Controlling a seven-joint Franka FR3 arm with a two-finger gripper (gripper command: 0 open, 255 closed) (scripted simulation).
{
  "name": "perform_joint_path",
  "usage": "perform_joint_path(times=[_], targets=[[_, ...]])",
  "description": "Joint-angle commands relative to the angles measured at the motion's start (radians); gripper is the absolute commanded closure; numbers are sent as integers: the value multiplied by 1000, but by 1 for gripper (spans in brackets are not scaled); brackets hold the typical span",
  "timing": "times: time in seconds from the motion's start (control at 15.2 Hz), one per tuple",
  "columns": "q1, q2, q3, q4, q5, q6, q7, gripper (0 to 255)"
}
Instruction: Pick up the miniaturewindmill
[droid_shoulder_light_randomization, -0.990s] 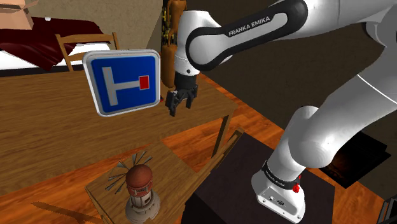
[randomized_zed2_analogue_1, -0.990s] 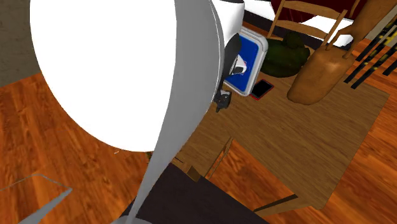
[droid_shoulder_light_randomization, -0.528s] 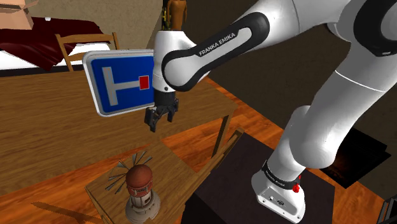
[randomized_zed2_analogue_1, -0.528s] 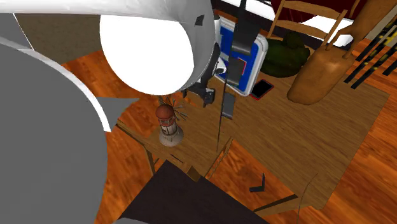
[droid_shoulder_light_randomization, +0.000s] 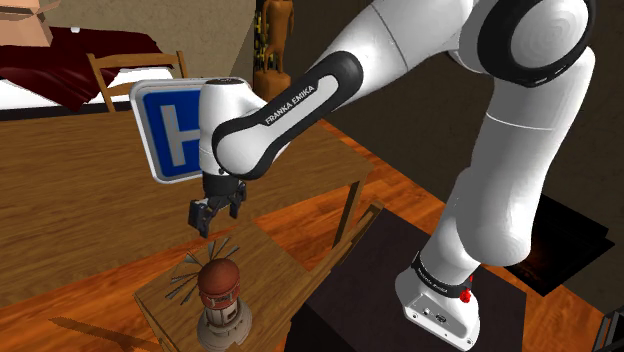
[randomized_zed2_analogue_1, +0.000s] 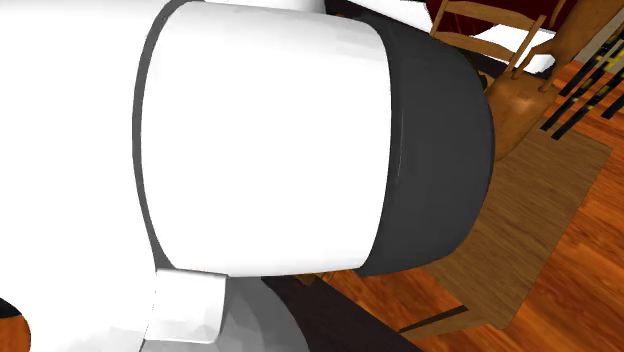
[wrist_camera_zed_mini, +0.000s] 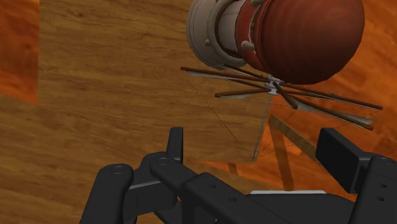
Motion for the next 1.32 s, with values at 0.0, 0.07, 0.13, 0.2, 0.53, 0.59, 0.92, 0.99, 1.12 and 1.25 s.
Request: perform_joint_path(times=[0.0, 0.07, 0.13, 0.2, 0.53, 0.59, 0.92, 0.99, 1.12, 1.25], targets=[[19, 72, 7, 51, -16, 23, 15, 0], [30, 107, 9, 78, -25, 32, 22, 0], [41, 141, 10, 106, -33, 39, 29, 0], [45, 151, 10, 114, -36, 41, 31, 0], [52, 202, 3, 109, -47, 96, 32, 0], [54, 213, 1, 109, -49, 107, 32, 0], [56, 230, -2, 109, -53, 124, 32, 255], [56, 230, -2, 109, -53, 124, 32, 255], [56, 230, -2, 109, -53, 124, 32, 255], [56, 231, -2, 109, -53, 124, 32, 255]])
